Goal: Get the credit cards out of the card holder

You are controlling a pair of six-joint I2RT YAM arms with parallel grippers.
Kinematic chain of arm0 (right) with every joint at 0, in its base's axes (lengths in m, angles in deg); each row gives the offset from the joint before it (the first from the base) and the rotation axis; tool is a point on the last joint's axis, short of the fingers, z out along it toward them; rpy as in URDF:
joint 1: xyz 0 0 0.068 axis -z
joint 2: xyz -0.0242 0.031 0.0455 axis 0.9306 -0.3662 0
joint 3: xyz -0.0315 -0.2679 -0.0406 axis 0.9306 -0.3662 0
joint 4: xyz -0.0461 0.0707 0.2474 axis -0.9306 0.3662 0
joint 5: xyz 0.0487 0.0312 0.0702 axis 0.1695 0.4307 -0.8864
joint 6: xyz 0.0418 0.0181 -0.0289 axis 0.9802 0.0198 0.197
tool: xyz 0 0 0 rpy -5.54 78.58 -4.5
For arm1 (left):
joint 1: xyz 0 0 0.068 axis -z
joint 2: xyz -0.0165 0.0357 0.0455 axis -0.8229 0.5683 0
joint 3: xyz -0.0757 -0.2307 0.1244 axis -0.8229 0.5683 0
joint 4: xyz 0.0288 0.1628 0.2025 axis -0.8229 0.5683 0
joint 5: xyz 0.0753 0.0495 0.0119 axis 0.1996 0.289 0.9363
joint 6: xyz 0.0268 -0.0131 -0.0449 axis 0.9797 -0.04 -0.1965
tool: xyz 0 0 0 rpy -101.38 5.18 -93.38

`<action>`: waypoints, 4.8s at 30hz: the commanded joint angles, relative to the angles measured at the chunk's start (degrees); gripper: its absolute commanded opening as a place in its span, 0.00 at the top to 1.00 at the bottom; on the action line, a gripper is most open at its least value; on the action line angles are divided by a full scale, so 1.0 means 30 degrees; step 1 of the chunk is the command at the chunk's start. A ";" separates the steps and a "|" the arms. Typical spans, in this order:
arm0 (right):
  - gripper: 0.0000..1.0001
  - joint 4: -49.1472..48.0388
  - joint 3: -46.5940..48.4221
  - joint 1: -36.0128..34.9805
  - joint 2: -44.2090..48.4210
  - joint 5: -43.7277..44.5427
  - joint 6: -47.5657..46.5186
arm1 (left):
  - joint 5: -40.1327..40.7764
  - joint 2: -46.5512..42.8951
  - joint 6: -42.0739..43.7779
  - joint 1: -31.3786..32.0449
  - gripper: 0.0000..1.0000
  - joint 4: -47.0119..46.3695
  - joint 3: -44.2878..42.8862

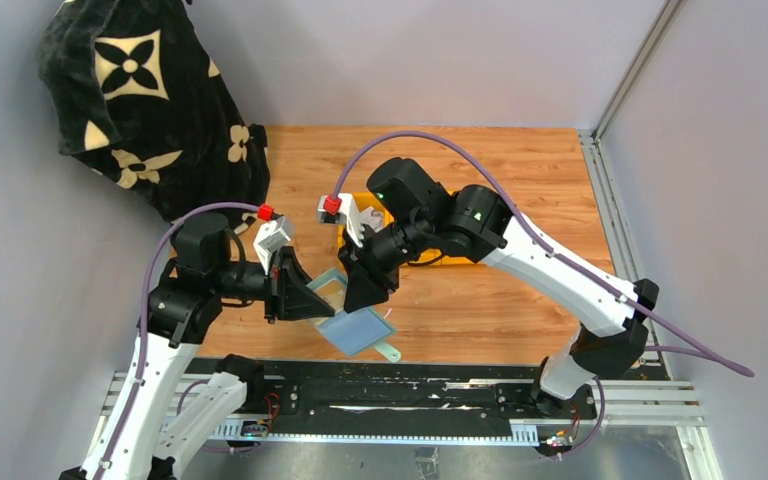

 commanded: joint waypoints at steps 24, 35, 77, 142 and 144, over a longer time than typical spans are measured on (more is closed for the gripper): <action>1.00 -1.6609 -1.3647 0.1943 0.9305 0.0023 0.7590 | 0.3206 -0.2717 -1.2414 0.0055 0.81 -1.1274 0.2553; 1.00 -0.6332 -0.8196 0.1885 0.5646 -0.1312 0.2249 | 0.0164 -0.1210 -0.9642 0.0056 0.60 -0.7439 0.1959; 0.45 -1.5913 -1.2781 0.1564 0.8931 0.1026 0.9259 | 0.5049 -0.0815 -0.8237 0.0055 1.00 -0.6283 0.0325; 0.74 -2.1597 -1.5184 0.1710 0.7724 -0.0136 1.1689 | 0.0575 -0.0450 -1.0961 0.0070 1.00 -0.7444 0.0290; 0.89 -2.1418 -1.5192 0.1709 0.7873 -0.0122 1.1606 | 0.0600 -0.0454 -1.0898 0.0055 0.98 -0.7268 0.0225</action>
